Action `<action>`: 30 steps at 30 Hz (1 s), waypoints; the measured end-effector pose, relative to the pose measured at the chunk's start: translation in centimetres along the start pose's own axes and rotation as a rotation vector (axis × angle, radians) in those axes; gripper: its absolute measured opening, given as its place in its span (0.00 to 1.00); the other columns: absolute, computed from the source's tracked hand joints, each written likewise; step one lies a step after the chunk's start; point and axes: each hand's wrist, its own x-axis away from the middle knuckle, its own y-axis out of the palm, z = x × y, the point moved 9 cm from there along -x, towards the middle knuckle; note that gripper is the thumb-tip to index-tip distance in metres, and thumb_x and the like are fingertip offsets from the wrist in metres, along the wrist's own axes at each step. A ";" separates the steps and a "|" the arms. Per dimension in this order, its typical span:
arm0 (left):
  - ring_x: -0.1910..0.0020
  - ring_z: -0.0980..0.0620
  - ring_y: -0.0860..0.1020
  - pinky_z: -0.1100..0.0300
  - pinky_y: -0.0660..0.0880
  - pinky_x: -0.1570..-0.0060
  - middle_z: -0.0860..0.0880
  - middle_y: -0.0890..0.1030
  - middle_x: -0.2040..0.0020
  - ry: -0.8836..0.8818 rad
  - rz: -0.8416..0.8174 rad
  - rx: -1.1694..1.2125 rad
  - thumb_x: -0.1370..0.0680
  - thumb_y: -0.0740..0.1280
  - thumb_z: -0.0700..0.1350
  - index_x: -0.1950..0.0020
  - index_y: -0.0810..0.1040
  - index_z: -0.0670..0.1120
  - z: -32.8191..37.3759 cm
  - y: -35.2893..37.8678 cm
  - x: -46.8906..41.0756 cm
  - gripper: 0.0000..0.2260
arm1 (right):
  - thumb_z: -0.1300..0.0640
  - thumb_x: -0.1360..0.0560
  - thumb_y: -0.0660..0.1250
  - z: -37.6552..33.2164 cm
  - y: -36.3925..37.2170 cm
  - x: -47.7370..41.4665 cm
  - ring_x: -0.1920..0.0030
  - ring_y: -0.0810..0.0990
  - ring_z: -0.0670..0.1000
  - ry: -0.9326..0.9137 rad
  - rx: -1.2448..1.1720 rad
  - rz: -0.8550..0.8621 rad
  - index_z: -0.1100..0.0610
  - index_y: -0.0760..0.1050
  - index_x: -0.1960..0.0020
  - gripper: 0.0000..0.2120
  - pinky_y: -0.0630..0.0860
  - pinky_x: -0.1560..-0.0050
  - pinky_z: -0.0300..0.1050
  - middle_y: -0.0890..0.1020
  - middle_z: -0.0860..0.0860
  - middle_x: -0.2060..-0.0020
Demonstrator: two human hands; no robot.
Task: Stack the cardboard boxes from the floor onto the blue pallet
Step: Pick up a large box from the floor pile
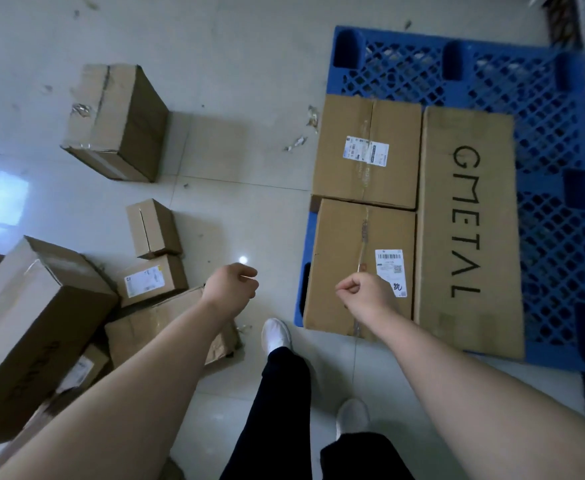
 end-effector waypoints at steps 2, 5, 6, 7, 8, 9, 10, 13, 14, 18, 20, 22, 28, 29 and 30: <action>0.51 0.45 0.82 0.51 0.79 0.47 0.46 0.83 0.56 0.008 0.028 0.044 0.24 0.66 0.40 0.41 0.79 0.44 0.0 0.2 2.6 0.12 | 0.56 0.26 0.66 -0.8 -1.1 1.6 0.54 0.82 0.49 -0.049 -0.006 0.000 0.46 0.77 0.63 0.08 0.78 0.53 0.43 0.81 0.42 0.63; 0.49 0.44 0.82 0.51 0.78 0.47 0.43 0.83 0.53 0.028 0.081 0.116 0.23 0.66 0.39 0.41 0.78 0.43 0.1 0.6 7.5 0.11 | 0.56 0.26 0.65 -1.0 -3.6 4.9 0.54 0.83 0.49 -0.114 -0.050 0.014 0.48 0.79 0.59 0.06 0.79 0.52 0.43 0.83 0.44 0.60; 0.49 0.42 0.82 0.50 0.78 0.48 0.42 0.83 0.53 0.032 0.097 0.143 0.23 0.66 0.39 0.40 0.78 0.43 0.2 0.6 9.3 0.11 | 0.56 0.26 0.65 -0.8 -4.6 6.4 0.55 0.83 0.49 -0.131 -0.057 0.020 0.48 0.80 0.58 0.06 0.79 0.53 0.43 0.83 0.45 0.59; 0.50 0.41 0.82 0.49 0.78 0.49 0.43 0.82 0.53 0.036 0.112 0.172 0.23 0.66 0.39 0.40 0.78 0.43 0.2 0.6 11.2 0.12 | 0.56 0.26 0.65 -0.4 -5.5 7.8 0.55 0.82 0.48 -0.144 -0.053 0.022 0.48 0.80 0.58 0.06 0.78 0.53 0.43 0.83 0.45 0.59; 0.52 0.41 0.81 0.48 0.78 0.50 0.44 0.82 0.55 0.041 0.130 0.200 0.23 0.65 0.39 0.39 0.77 0.43 0.1 0.5 12.9 0.12 | 0.57 0.26 0.65 0.0 -6.2 9.2 0.55 0.83 0.48 -0.156 -0.039 0.020 0.48 0.80 0.58 0.06 0.78 0.54 0.42 0.83 0.44 0.59; 0.54 0.42 0.80 0.48 0.78 0.51 0.45 0.82 0.56 0.048 0.150 0.221 0.23 0.65 0.39 0.39 0.77 0.43 -0.1 0.3 14.5 0.12 | 0.57 0.26 0.65 0.6 -6.9 10.4 0.55 0.83 0.48 -0.163 -0.027 0.014 0.48 0.79 0.59 0.07 0.78 0.53 0.42 0.83 0.44 0.59; 0.56 0.44 0.79 0.49 0.78 0.51 0.45 0.81 0.57 0.052 0.171 0.238 0.23 0.65 0.38 0.39 0.77 0.43 -0.2 0.0 16.1 0.12 | 0.58 0.26 0.66 1.2 -7.4 11.7 0.54 0.83 0.48 -0.165 -0.013 0.005 0.48 0.79 0.61 0.07 0.79 0.51 0.44 0.83 0.43 0.59; 0.56 0.47 0.80 0.52 0.77 0.53 0.44 0.82 0.53 0.038 0.224 0.296 0.23 0.66 0.38 0.40 0.78 0.42 -1.4 -0.8 20.4 0.12 | 0.59 0.28 0.65 2.7 -8.2 15.0 0.54 0.83 0.48 -0.145 0.044 -0.040 0.47 0.78 0.64 0.10 0.80 0.48 0.47 0.83 0.43 0.58; 0.56 0.48 0.81 0.53 0.77 0.53 0.44 0.82 0.52 0.028 0.233 0.312 0.23 0.66 0.39 0.41 0.78 0.42 -1.9 -1.1 21.6 0.11 | 0.59 0.28 0.65 3.0 -8.3 16.0 0.54 0.83 0.48 -0.140 0.059 -0.055 0.47 0.78 0.64 0.10 0.80 0.48 0.47 0.84 0.43 0.58; 0.54 0.45 0.80 0.56 0.76 0.58 0.43 0.82 0.51 -0.009 0.268 0.343 0.23 0.66 0.37 0.48 0.79 0.44 -4.7 -2.1 25.8 0.06 | 0.60 0.28 0.64 2.9 -8.3 18.9 0.54 0.83 0.48 -0.163 0.120 -0.092 0.48 0.78 0.64 0.10 0.80 0.48 0.48 0.83 0.41 0.59; 0.53 0.46 0.81 0.55 0.77 0.59 0.44 0.82 0.51 -0.044 0.268 0.322 0.23 0.67 0.38 0.46 0.80 0.44 -6.8 -2.7 27.1 0.07 | 0.60 0.29 0.64 2.5 -8.2 19.4 0.55 0.83 0.47 -0.173 0.146 -0.099 0.48 0.79 0.63 0.10 0.80 0.49 0.48 0.82 0.40 0.61; 0.53 0.49 0.81 0.56 0.78 0.57 0.46 0.82 0.51 -0.091 0.252 0.275 0.22 0.67 0.40 0.43 0.79 0.45 -9.1 -3.2 28.1 0.09 | 0.61 0.28 0.65 2.1 -8.1 19.7 0.59 0.84 0.46 -0.181 0.159 -0.101 0.49 0.80 0.62 0.10 0.81 0.49 0.48 0.82 0.40 0.62; 0.52 0.47 0.80 0.59 0.78 0.57 0.45 0.80 0.52 -0.188 0.227 0.267 0.21 0.65 0.42 0.41 0.77 0.46 -14.9 -3.1 30.4 0.09 | 0.61 0.26 0.67 -0.6 -4.6 21.7 0.56 0.83 0.48 -0.228 0.156 -0.126 0.52 0.82 0.57 0.07 0.78 0.51 0.44 0.84 0.45 0.58; 0.53 0.47 0.80 0.59 0.77 0.58 0.45 0.80 0.53 -0.190 0.230 0.271 0.21 0.65 0.42 0.41 0.78 0.46 -15.7 -3.1 30.7 0.09 | 0.61 0.27 0.67 -1.3 -3.3 22.2 0.55 0.83 0.50 -0.238 0.149 -0.141 0.53 0.82 0.57 0.06 0.78 0.50 0.46 0.84 0.47 0.59; 0.54 0.48 0.79 0.59 0.77 0.58 0.45 0.80 0.53 -0.188 0.230 0.275 0.21 0.65 0.41 0.42 0.78 0.46 -16.3 -3.2 30.9 0.09 | 0.61 0.27 0.67 -2.3 -2.0 22.8 0.55 0.83 0.50 -0.253 0.148 -0.152 0.54 0.82 0.57 0.06 0.79 0.48 0.47 0.84 0.49 0.59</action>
